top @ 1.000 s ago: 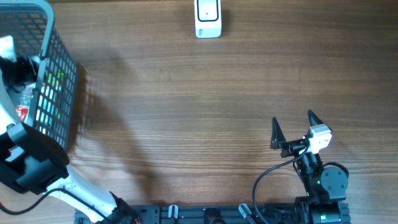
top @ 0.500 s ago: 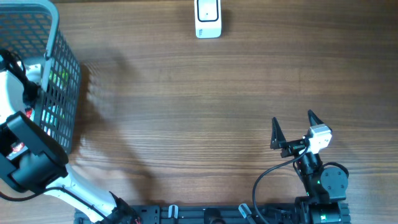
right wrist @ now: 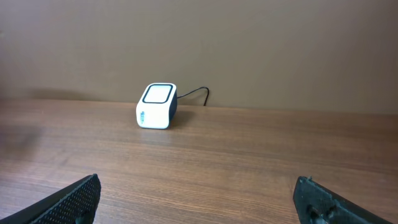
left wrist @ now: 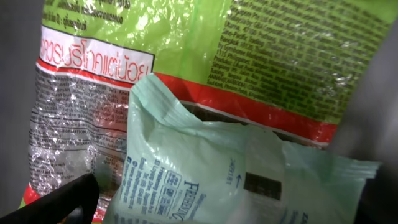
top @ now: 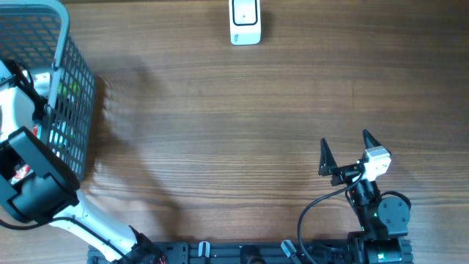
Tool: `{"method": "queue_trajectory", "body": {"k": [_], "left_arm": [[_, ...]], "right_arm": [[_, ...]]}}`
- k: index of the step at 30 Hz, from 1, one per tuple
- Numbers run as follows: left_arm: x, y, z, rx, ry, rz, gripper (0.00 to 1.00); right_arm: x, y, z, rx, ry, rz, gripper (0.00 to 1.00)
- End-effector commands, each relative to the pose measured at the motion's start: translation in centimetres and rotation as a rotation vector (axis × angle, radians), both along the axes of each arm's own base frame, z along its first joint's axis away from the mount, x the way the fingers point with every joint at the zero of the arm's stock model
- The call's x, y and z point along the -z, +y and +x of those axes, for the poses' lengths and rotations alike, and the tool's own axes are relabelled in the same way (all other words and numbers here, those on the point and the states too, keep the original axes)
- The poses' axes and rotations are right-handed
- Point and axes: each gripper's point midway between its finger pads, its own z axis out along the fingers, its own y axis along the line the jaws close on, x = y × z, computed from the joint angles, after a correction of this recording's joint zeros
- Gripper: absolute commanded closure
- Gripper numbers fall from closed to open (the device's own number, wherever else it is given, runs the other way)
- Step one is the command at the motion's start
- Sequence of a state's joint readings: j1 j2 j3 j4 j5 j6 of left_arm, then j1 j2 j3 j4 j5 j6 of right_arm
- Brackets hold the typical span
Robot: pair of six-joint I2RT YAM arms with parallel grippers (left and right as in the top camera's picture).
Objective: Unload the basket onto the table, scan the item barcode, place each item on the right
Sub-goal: 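Grasp the green snack bag with the left gripper inside the basket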
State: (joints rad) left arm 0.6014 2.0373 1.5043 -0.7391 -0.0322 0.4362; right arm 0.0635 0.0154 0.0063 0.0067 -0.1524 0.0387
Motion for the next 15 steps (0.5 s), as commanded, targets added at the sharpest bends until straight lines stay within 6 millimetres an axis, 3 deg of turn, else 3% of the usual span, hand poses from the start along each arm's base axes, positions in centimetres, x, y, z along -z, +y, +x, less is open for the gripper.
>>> {"method": "queue_trajectory", "body": {"k": [1,8,15], "left_arm": [[1.9,-0.9,0.3,0.014,0.000,-0.050,0.00],[4.1,-1.0,0.2,-0.007,0.028,-0.077,0.00],[-0.7,0.0,2.5,0.004,-0.091,-0.015,0.00]], "right_arm": [[-0.2,-0.2,0.0,0.010,-0.011,-0.011,0.00],[-0.2,-0.2,0.0,0.010,-0.011,-0.011,0.00],[-0.2,-0.2,0.0,0.010,-0.011,-0.011,0.00]]}}
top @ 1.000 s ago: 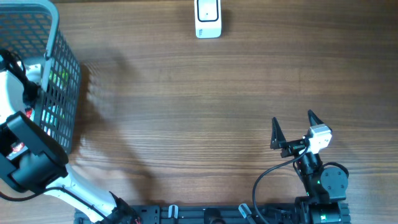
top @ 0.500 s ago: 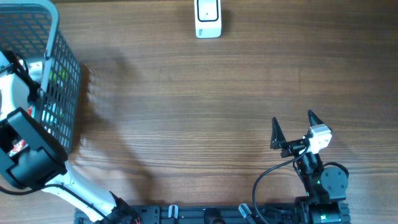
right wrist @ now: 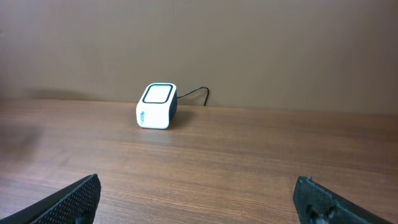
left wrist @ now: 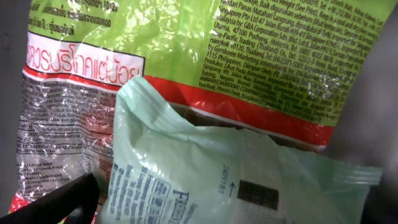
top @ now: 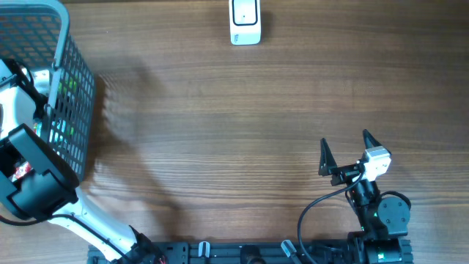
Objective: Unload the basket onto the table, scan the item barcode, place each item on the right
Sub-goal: 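Grasp the green snack bag with the left gripper inside the basket, then lift the green bag out and carry it toward the table center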
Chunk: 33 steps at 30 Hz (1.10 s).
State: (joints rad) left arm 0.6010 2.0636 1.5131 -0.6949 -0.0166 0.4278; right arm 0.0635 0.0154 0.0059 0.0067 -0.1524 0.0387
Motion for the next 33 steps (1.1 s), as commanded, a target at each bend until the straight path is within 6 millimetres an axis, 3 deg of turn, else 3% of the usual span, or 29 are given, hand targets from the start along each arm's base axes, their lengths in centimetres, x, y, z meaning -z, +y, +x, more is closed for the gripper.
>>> {"method": "queue_trajectory", "body": {"k": [1,4,9,19,21,25,28,29,32,33], "left_arm": [[-1.6,-0.5,1.7,0.012,-0.073,-0.019,0.00],[-1.9,-0.9,1.8,0.020,-0.089,-0.037,0.00],[-0.4,-1.4,1.0,0.019,-0.057,-0.059,0.00],[4.5,-2.1,-0.9,0.010,0.026,-0.080,0.00],[5.1,-2.2,-1.1,0.009,0.039,-0.087,0.11],[5.3,-2.2,-1.1,0.009,0.039,-0.087,0.62],[5.2,-2.1,-1.0,0.009,0.035,-0.085,0.82],[5.2,-2.0,-0.8,0.009,0.028,-0.081,0.94],[3.7,-1.5,0.1,0.000,-0.015,-0.055,0.96],[2.1,-1.0,0.8,-0.009,-0.052,-0.035,0.96]], "right_arm": [[-0.2,-0.2,0.0,0.010,-0.011,-0.011,0.00],[-0.2,-0.2,0.0,0.010,-0.011,-0.011,0.01],[-0.2,-0.2,0.0,0.010,-0.011,-0.011,0.00],[-0.2,-0.2,0.0,0.010,-0.011,-0.011,0.00],[-0.2,-0.2,0.0,0.010,-0.011,-0.011,0.00],[-0.2,-0.2,0.0,0.010,-0.011,-0.011,0.00],[-0.2,-0.2,0.0,0.010,-0.011,-0.011,0.00],[-0.2,-0.2,0.0,0.010,-0.011,-0.011,0.00],[-0.2,-0.2,0.0,0.010,-0.011,-0.011,0.00],[-0.2,-0.2,0.0,0.010,-0.011,-0.010,0.00]]}}
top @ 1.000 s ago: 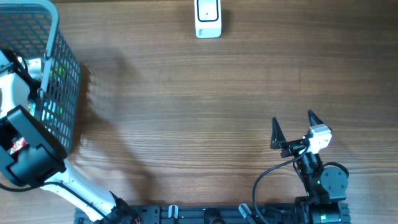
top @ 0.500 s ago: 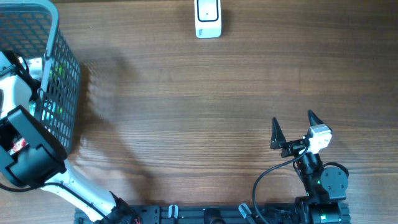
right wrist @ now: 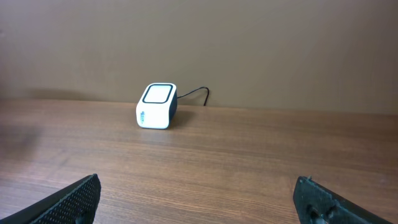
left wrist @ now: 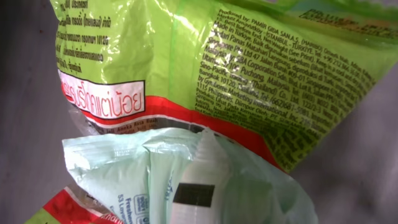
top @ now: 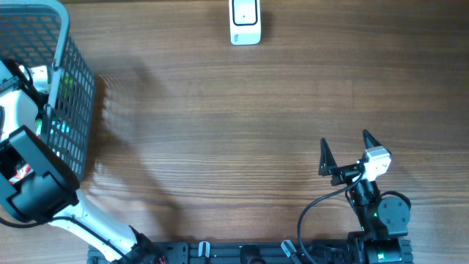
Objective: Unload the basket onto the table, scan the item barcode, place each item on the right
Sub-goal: 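Lift the green bag out and carry it toward the table center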
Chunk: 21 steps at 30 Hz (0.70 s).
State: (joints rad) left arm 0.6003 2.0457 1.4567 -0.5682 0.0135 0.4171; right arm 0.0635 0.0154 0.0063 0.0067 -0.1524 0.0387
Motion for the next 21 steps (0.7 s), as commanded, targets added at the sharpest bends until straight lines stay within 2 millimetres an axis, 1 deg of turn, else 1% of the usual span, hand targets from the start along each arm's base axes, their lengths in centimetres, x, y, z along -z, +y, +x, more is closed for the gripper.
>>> {"method": "queue_trajectory", "body": {"k": [1,3,4,6,7,10,11,12,13,15,17,18,19,21], "left_arm": [[1.0,-1.0,-0.1,-0.022,0.011,-0.048,0.96],[-2.7,0.0,1.4,-0.062,-0.076,-0.014,0.96],[-5.5,0.5,2.2,-0.083,-0.139,0.012,0.96],[-10.9,1.2,3.2,-0.113,-0.253,0.059,0.96],[-14.4,1.5,3.4,-0.133,-0.322,0.092,0.96],[-23.1,2.1,2.9,-0.191,-0.494,0.191,0.96],[-26.8,1.8,2.4,-0.198,-0.572,0.227,0.96],[-28.9,1.5,2.0,-0.198,-0.617,0.246,0.96],[-31.6,1.1,1.3,-0.202,-0.678,0.270,0.96],[-36.5,-0.1,-0.4,-0.237,-0.809,0.284,0.96],[-40.3,-1.5,-2.4,-0.292,-0.929,0.255,0.96],[-41.8,-2.4,-3.5,-0.319,-0.982,0.219,0.96],[-42.8,-3.6,-4.3,-0.338,-1.027,0.162,0.96],[-43.9,-6.5,-5.6,-0.349,-1.077,0.025,0.96]], "right_arm": [[-0.2,-0.2,0.0,0.010,-0.011,-0.010,0.00],[-0.2,-0.2,0.0,0.010,-0.011,-0.011,0.01],[-0.2,-0.2,0.0,0.010,-0.011,-0.011,0.00],[-0.2,-0.2,0.0,0.010,-0.011,-0.011,0.00],[-0.2,-0.2,0.0,0.010,-0.011,-0.011,0.00],[-0.2,-0.2,0.0,0.010,-0.011,-0.011,0.00],[-0.2,-0.2,0.0,0.010,-0.011,-0.011,0.00],[-0.2,-0.2,0.0,0.010,-0.011,-0.011,0.00],[-0.2,-0.2,0.0,0.010,-0.011,-0.011,0.00],[-0.2,-0.2,0.0,0.010,-0.011,-0.011,0.00],[-0.2,-0.2,0.0,0.010,-0.011,-0.011,0.00],[-0.2,-0.2,0.0,0.010,-0.011,-0.011,0.00],[-0.2,-0.2,0.0,0.010,-0.011,-0.011,0.01],[-0.2,-0.2,0.0,0.010,-0.011,-0.011,0.00]]}}
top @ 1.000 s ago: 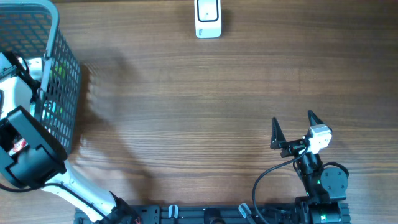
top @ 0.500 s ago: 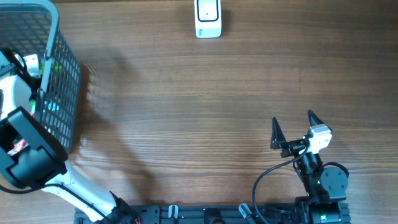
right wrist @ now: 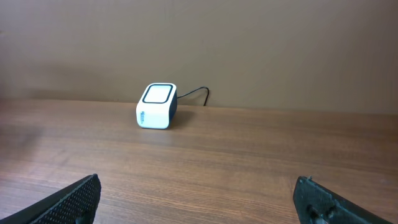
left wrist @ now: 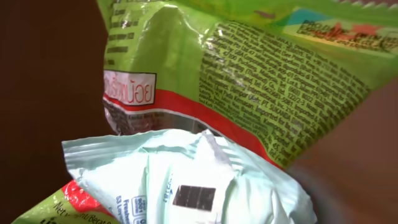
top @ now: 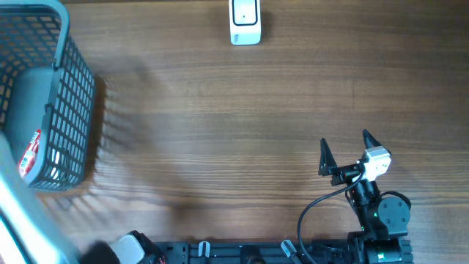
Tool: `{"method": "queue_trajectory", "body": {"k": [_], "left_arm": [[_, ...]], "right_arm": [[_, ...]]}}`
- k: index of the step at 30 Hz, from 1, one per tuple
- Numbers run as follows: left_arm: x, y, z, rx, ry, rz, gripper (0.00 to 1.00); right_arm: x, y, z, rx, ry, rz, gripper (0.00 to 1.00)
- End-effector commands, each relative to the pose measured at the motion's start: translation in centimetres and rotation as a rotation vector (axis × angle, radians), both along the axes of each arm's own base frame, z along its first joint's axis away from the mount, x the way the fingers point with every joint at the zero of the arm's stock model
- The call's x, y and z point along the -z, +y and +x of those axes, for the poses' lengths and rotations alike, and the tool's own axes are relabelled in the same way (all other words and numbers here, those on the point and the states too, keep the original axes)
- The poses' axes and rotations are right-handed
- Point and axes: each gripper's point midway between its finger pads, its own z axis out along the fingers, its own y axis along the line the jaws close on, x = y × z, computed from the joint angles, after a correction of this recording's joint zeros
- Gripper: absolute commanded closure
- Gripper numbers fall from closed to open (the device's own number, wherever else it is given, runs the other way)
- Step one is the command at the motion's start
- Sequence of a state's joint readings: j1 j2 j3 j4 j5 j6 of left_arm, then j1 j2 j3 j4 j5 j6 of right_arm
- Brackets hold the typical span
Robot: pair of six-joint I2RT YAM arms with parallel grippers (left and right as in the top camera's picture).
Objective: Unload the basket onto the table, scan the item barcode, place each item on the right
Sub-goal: 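Lift the green bag out and carry it toward the table center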
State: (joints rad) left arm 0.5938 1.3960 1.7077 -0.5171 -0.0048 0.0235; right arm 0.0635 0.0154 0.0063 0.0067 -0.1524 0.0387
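Note:
The left wrist view is filled by a pale green packet (left wrist: 149, 168) with a dark barcode (left wrist: 194, 197) facing the camera. Behind it is a bright green snack bag (left wrist: 249, 81) with a red band, against a dark brown background. My left gripper's fingers are hidden under the packets, which sit at its jaws. In the overhead view the left arm is only a blurred grey streak (top: 9, 213) at the left edge. The white scanner (top: 245, 22) (right wrist: 157, 106) stands at the far edge. My right gripper (top: 344, 150) (right wrist: 199, 199) rests open near the front right, with nothing in it.
A grey mesh basket (top: 73, 95) stands at the far left with a red and white item (top: 29, 154) lying inside it. The scanner's cable (right wrist: 194, 93) runs off behind it. Bare wooden tabletop (top: 234, 132) stretches between basket, scanner and right arm.
The left arm was over the basket and is now a blur at the left edge. The pale green packet keeps its place in the wrist view while the background turned from grey to brown.
My left gripper was down in the basket, one finger showing beside the pale green packet lying on the green bag. Then the packets filled the view with the fingers hidden. Now both are out against brown and the green no longer shows through the mesh. The right arm stayed still, open.

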Motion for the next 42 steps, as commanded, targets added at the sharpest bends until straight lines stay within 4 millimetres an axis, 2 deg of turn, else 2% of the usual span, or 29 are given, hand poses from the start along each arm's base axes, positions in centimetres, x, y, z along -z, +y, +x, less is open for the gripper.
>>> {"method": "queue_trajectory", "body": {"k": [1,3,5,11,14,15,16,20,25,27,30,33,34,35,36,39,42], "left_arm": [[-2.1,-5.6,-2.2,0.088,-0.176,-0.276,0.96],[-1.5,-8.9,-2.7,0.168,-0.152,-0.359,0.96],[0.1,-12.5,-3.0,0.245,-0.079,-0.437,0.96],[8.1,-23.7,-2.6,0.479,0.289,-0.561,0.96],[13.7,-28.3,-2.0,0.504,0.470,-0.586,0.96],[16.1,-29.8,-1.9,0.499,0.539,-0.589,0.96],[17.7,-30.7,-1.8,0.495,0.582,-0.592,0.96],[26.4,-36.2,-2.1,0.510,0.789,-0.619,0.96],[36.1,-42.9,-2.8,0.559,0.955,-0.596,0.96],[39.1,-45.5,-2.8,0.584,0.993,-0.578,0.96],[41.8,-47.7,-2.5,0.613,1.002,-0.546,0.96],[43.4,-47.7,-2.3,0.575,1.001,-0.507,0.96],[43.4,-47.8,-2.2,0.576,0.997,-0.505,0.88],[43.3,-47.8,-2.1,0.578,0.992,-0.508,0.62],[42.8,-48.0,-1.9,0.586,0.977,-0.512,0.30],[40.5,-48.6,-0.6,0.626,0.917,-0.517,0.13],[37.2,-49.4,0.8,0.705,0.847,-0.485,0.00]], "right_arm": [[-0.2,-0.2,0.0,0.010,-0.011,-0.011,0.00],[-0.2,-0.2,0.0,0.010,-0.011,-0.011,0.00],[-0.2,-0.2,0.0,0.010,-0.011,-0.011,0.00],[-0.2,-0.2,0.0,0.010,-0.011,-0.010,0.00],[-0.2,-0.2,0.0,0.010,-0.011,-0.011,0.00],[-0.2,-0.2,0.0,0.010,-0.011,-0.011,0.00],[-0.2,-0.2,0.0,0.010,-0.011,-0.010,0.00],[-0.2,-0.2,0.0,0.010,-0.011,-0.011,0.00],[-0.2,-0.2,0.0,0.010,-0.011,-0.011,0.00],[-0.2,-0.2,0.0,0.010,-0.011,-0.011,0.00],[-0.2,-0.2,0.0,0.010,-0.011,-0.011,0.00],[-0.2,-0.2,0.0,0.010,-0.011,-0.011,0.00],[-0.2,-0.2,0.0,0.010,-0.011,-0.011,0.00],[-0.2,-0.2,0.0,0.010,-0.011,-0.011,0.00],[-0.2,-0.2,0.0,0.010,-0.011,-0.011,0.00],[-0.2,-0.2,0.0,0.010,-0.011,-0.011,0.00],[-0.2,-0.2,0.0,0.010,-0.011,-0.011,0.00]]}}
